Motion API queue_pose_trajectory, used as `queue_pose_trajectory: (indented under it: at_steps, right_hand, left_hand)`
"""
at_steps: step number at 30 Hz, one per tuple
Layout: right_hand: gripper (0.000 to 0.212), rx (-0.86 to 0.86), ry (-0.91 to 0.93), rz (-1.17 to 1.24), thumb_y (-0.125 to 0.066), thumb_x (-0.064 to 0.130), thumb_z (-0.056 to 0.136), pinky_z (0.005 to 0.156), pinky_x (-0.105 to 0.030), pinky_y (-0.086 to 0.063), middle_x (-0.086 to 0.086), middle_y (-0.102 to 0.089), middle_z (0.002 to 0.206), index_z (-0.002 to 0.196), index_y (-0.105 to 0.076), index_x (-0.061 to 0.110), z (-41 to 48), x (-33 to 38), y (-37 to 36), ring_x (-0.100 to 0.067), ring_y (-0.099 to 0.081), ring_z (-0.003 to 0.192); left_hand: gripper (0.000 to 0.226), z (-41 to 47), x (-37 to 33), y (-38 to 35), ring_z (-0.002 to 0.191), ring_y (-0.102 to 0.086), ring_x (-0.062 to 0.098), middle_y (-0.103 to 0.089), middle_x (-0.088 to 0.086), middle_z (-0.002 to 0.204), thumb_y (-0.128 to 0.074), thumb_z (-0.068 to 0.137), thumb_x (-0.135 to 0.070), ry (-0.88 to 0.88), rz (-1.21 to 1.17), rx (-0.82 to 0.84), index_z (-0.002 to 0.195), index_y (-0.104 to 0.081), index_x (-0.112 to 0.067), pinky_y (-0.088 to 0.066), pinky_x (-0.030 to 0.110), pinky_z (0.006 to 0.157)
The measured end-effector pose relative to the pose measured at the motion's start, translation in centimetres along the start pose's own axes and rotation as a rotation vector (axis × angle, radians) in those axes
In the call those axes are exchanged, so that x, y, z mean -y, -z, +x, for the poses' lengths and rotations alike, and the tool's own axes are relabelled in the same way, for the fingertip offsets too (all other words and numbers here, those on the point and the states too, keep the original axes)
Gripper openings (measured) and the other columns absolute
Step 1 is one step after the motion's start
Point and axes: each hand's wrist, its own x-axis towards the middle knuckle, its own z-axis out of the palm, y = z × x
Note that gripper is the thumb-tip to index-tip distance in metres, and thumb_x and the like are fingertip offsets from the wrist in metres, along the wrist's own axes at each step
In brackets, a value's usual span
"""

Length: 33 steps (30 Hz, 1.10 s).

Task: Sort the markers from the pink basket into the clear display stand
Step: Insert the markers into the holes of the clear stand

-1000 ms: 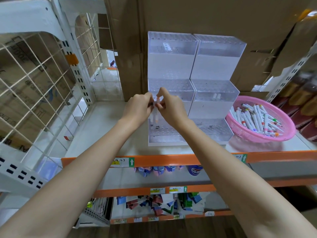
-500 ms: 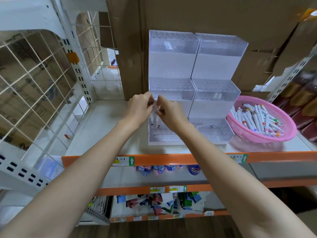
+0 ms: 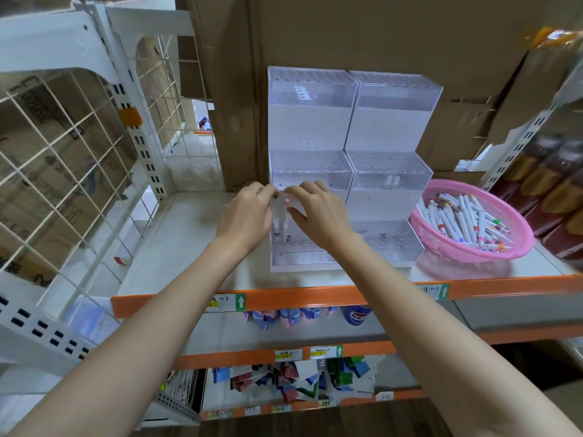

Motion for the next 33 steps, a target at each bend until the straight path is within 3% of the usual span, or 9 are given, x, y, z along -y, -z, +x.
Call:
queue_pose_trajectory:
  at_steps: [4, 7, 11, 17, 23, 29, 33]
  right_hand:
    - [0.033, 0.034, -0.024, -0.065, -0.067, 0.023, 0.086, 0.085, -0.039, -0.043, -0.004, -0.064, 0.112, 0.119, -0.064, 0.02, -0.9, 0.0, 0.1, -0.03, -0.057, 0.104]
    - [0.033, 0.062, -0.116, 0.042, -0.062, 0.024, 0.09, 0.091, -0.036, -0.039, -0.002, -0.064, 0.119, 0.124, -0.062, 0.022, -1.1, 0.6, 0.3, -0.027, -0.055, 0.112]
    - [0.023, 0.084, -0.209, 0.128, -0.058, 0.024, 0.092, 0.077, -0.032, -0.041, -0.003, -0.067, 0.11, 0.114, -0.061, 0.017, -0.4, 1.4, -0.1, -0.027, -0.059, 0.102]
    - [0.013, 0.063, -0.309, 0.185, -0.055, 0.019, 0.093, 0.066, -0.041, -0.052, -0.003, -0.07, 0.093, 0.104, -0.061, 0.019, 0.3, 1.4, -1.1, -0.028, -0.062, 0.088]
    - [0.013, 0.038, -0.263, 0.195, -0.057, 0.021, 0.092, 0.064, -0.038, -0.052, 0.002, -0.07, 0.094, 0.104, -0.061, 0.019, -0.1, 1.1, -1.0, -0.023, -0.063, 0.085]
    - [0.008, 0.047, -0.239, 0.228, -0.055, 0.026, 0.094, 0.062, -0.033, -0.051, 0.002, -0.07, 0.091, 0.101, -0.058, 0.022, 0.3, 1.5, -0.9, -0.022, -0.061, 0.081]
    - [0.008, 0.07, -0.244, 0.222, -0.055, 0.025, 0.095, 0.064, -0.033, -0.051, -0.001, -0.07, 0.093, 0.101, -0.059, 0.021, 0.5, 1.5, -0.8, -0.023, -0.062, 0.082]
  left_hand:
    - [0.033, -0.6, -0.1, 0.1, 0.098, -0.057, 0.027, -0.062, 0.008, 0.105, -0.054, 0.087, -0.005, -0.017, 0.011, -0.039, 0.118, -0.064, -0.013, -0.046, 0.032, 0.065]
    - [0.022, 0.1, -0.1, 0.0, 0.094, -0.062, 0.028, -0.067, 0.007, 0.1, -0.058, 0.087, -0.01, 0.05, -0.132, 0.016, 0.108, -0.065, -0.012, -0.052, 0.042, 0.075]
    - [0.012, 1.1, -0.9, -0.1, 0.083, -0.065, 0.029, -0.07, 0.01, 0.089, -0.064, 0.087, -0.014, 0.125, -0.196, 0.038, 0.096, -0.059, -0.009, -0.053, 0.041, 0.071]
    - [0.007, 1.4, -1.6, -0.4, 0.079, -0.066, 0.025, -0.07, 0.01, 0.083, -0.065, 0.085, -0.009, 0.181, -0.321, -0.051, 0.09, -0.062, -0.005, -0.046, 0.026, 0.068]
    - [0.004, 1.7, -1.0, -0.4, 0.076, -0.066, 0.024, -0.07, 0.008, 0.08, -0.067, 0.084, -0.011, 0.169, -0.31, -0.013, 0.087, -0.065, -0.009, -0.054, 0.034, 0.07]
    - [0.001, 1.7, -1.1, -0.3, 0.075, -0.066, 0.019, -0.071, 0.004, 0.08, -0.067, 0.083, -0.009, 0.2, -0.347, -0.049, 0.083, -0.067, -0.01, -0.047, 0.021, 0.063]
    - [0.003, 1.5, -0.9, -0.5, 0.077, -0.067, 0.025, -0.071, 0.006, 0.081, -0.065, 0.083, -0.009, 0.186, -0.317, -0.05, 0.085, -0.067, -0.01, -0.051, 0.029, 0.067]
